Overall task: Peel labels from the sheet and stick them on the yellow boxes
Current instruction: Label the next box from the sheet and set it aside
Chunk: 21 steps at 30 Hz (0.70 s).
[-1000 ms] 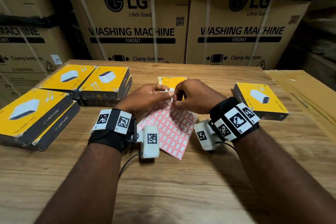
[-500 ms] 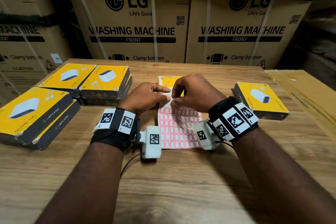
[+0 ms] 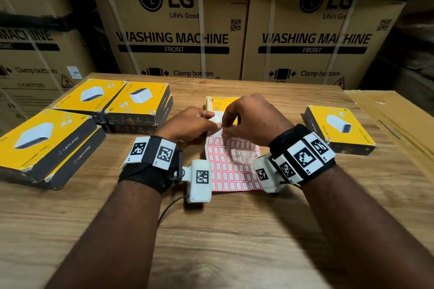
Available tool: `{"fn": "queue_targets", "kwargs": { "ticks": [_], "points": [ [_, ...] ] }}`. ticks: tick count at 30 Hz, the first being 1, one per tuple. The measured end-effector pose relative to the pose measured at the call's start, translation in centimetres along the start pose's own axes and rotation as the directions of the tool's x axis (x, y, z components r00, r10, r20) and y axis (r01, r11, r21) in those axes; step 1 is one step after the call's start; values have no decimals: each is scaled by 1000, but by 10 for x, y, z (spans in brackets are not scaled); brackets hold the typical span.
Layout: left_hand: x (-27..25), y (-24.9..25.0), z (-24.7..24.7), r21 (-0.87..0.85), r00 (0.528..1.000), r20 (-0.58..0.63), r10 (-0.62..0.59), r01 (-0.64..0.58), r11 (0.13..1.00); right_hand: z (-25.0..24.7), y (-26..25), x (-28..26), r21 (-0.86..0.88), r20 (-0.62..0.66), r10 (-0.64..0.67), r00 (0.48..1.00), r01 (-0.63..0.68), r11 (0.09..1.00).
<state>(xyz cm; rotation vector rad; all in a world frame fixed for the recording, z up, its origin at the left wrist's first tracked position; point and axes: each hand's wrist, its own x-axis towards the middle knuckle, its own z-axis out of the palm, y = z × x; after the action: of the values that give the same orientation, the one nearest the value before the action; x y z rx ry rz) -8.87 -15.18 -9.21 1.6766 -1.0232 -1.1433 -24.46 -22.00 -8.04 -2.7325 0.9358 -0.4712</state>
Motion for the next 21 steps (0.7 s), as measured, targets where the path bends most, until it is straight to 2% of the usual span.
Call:
{"fn": "queue_targets", "kwargs": {
  "ticks": [9,21],
  "points": [
    [0,-1,-1,30,1000,29,-8,8,1000,-1,1,-1,25,44,7,999,-8,1000],
    [2,-4,-5,195,995,55,79,-89,977,-3,5,0,72,133,-42,990,33,997]
  ]
}}
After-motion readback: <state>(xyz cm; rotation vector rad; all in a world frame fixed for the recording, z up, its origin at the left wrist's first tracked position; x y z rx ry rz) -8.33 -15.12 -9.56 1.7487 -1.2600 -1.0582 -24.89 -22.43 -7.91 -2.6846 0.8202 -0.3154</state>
